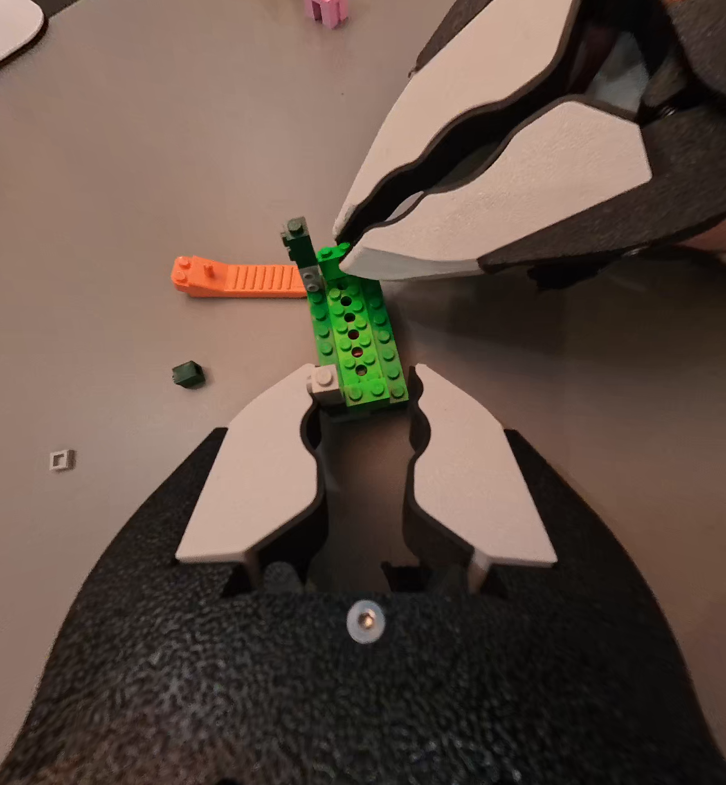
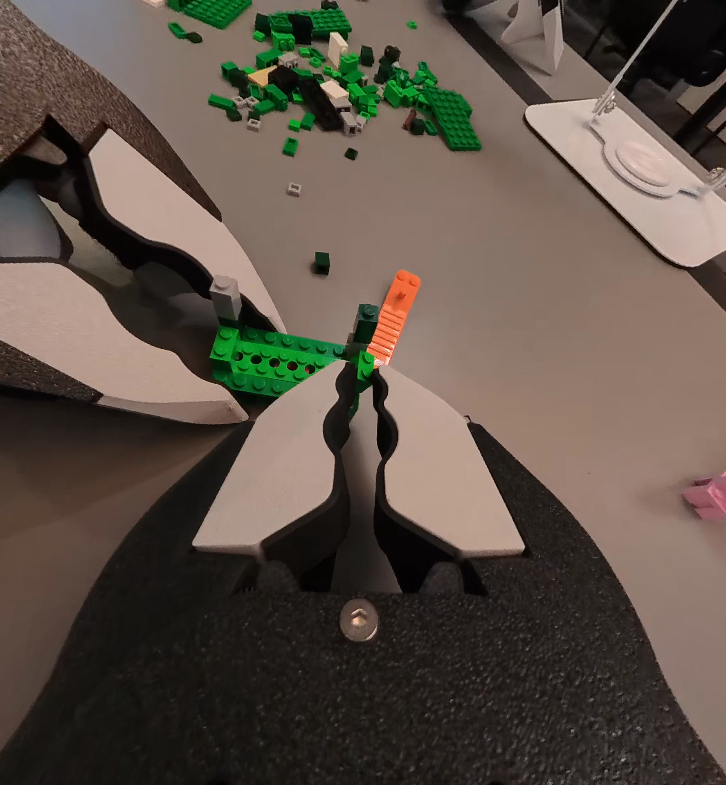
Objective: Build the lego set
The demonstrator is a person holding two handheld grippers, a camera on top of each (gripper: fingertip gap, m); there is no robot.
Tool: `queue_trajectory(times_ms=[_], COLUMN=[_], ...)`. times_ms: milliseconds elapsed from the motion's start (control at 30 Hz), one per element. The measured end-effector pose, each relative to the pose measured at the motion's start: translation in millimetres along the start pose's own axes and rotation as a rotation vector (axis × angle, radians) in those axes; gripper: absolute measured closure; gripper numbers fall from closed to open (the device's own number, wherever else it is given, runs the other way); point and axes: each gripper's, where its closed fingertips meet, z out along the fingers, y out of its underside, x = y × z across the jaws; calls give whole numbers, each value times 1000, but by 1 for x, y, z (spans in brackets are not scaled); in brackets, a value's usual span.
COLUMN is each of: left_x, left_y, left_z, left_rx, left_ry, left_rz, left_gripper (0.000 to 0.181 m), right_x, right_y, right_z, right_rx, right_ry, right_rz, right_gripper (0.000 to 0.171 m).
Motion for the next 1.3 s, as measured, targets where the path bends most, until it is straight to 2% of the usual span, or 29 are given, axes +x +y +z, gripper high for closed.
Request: queue_trajectory(times_ms=[300,433,567,667,1300], left_x=[0,-4,-1,4,4], left_y=[-1,-4,-5,-5,-5], left_z=[0,0,4,5,5], left_rx=[2,22,10,5,5], left_ry=[-1,-67,-17,7,12], left_rz=[9,65,30,27,27], left_gripper=[141,122,127,139,140], right_x=[-1,1,1,0,-1], right_y=[2,2,2,2,3], right_z=[0,1,1,0,-1], right_rx=[-30,-66,-80,-80,-132], right_ry=[40,82,83,74,42], right_rz=[-60,-114,-118,-115,-126], right_gripper=[164,164,164,163,164])
